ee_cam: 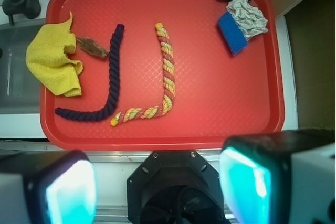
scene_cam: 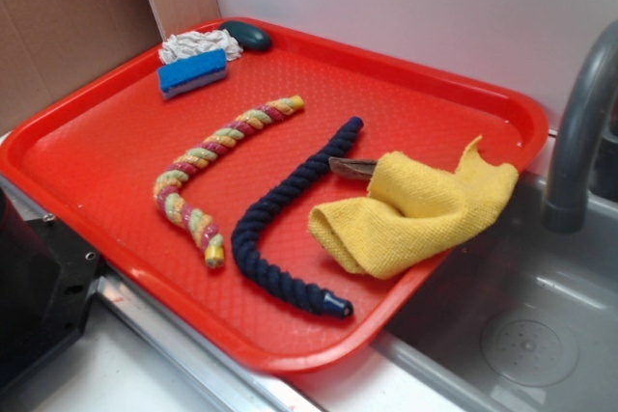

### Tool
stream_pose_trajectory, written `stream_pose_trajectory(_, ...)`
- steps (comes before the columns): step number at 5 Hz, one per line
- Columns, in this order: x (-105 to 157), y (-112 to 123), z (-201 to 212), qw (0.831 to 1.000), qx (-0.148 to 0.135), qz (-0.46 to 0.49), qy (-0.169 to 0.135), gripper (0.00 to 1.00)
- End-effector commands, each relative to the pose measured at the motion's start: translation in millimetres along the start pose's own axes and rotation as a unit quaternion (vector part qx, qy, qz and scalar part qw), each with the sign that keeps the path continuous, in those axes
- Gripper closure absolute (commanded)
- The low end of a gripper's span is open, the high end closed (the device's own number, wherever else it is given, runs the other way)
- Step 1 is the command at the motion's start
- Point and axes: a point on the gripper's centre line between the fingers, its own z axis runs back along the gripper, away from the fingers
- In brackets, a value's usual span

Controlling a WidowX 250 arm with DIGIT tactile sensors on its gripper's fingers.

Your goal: Grab the blue sponge.

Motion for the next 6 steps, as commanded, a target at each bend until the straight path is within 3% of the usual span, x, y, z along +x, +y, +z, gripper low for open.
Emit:
stream_pose_trajectory(1,0.0,0.0,0.0,1.000,0.000,0.000,0.000,0.00)
stream_pose_trajectory(2,29.8,38.3,-42.4,0.999,0.030,-0.027,-0.002,0.00)
stream_pose_trajectory(3,54.2,60.0,-67.2,0.998,0.035,-0.057,0.005,0.00)
stream_pose_trajectory(4,97.0,89.2,-91.0,0.993,0.031,-0.115,0.000,0.00)
stream_pose_trajectory(5,121.2,106.2,-110.6,0.987,0.031,-0.155,-0.009,0.00)
stream_pose_trajectory(6,140.3,128.9,-130.0,0.983,0.068,-0.172,-0.015,0.00)
